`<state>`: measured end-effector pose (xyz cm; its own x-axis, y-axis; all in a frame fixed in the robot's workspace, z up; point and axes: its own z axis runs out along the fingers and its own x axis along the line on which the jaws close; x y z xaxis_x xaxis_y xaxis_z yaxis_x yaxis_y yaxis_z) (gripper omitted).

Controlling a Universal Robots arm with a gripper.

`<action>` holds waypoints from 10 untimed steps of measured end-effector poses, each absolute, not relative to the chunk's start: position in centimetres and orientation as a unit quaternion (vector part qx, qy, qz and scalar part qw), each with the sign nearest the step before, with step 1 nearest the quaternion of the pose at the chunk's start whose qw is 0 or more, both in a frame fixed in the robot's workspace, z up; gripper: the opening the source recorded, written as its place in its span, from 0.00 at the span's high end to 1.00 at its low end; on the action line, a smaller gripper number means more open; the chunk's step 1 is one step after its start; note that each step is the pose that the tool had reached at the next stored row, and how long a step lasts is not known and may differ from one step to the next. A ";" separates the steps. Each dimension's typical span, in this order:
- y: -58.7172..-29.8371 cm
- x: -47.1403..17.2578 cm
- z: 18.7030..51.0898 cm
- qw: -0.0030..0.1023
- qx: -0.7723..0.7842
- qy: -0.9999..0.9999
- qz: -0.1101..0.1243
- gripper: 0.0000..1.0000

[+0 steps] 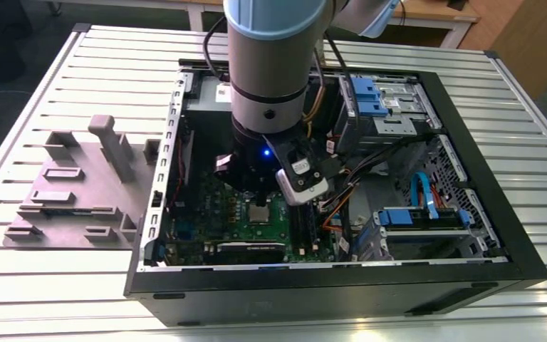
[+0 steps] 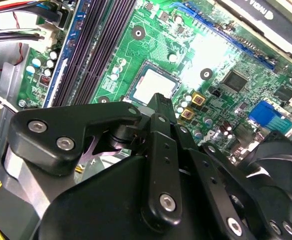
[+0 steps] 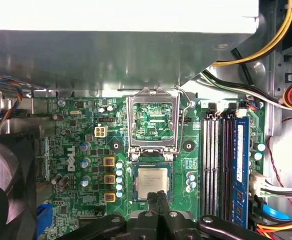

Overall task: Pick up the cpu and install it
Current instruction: 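Place the cpu into insertion slot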

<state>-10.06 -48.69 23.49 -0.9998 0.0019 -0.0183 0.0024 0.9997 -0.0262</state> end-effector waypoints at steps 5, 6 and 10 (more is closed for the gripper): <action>-48.7 -10.1 23.6 0.009 0.001 1.000 -0.013 0.90; -48.7 -10.1 23.7 0.009 0.001 1.000 -0.013 0.90; -48.7 -10.1 23.8 0.009 0.001 1.000 -0.013 0.90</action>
<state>-10.07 -48.69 23.80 -0.9998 0.0019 -0.0182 0.0024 0.9997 -0.0263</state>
